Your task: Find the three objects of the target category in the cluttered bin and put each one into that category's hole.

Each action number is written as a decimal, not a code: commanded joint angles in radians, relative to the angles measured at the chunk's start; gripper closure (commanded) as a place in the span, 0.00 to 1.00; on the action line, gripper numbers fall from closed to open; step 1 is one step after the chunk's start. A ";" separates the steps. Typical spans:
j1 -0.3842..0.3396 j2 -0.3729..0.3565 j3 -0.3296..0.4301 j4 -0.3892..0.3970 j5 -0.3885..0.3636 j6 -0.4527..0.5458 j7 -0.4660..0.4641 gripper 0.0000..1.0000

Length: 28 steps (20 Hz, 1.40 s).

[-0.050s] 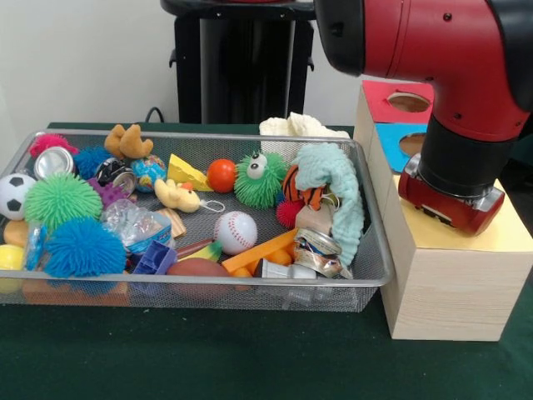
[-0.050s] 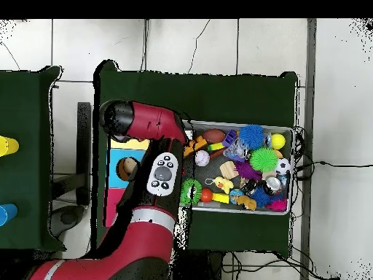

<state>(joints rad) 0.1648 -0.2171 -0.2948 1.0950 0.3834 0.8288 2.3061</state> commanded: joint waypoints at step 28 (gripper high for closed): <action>-0.110 -0.077 0.077 0.045 -0.056 0.050 0.016 0.00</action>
<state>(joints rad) 0.1350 -0.2289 -0.2547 1.0922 0.3767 0.8706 2.3061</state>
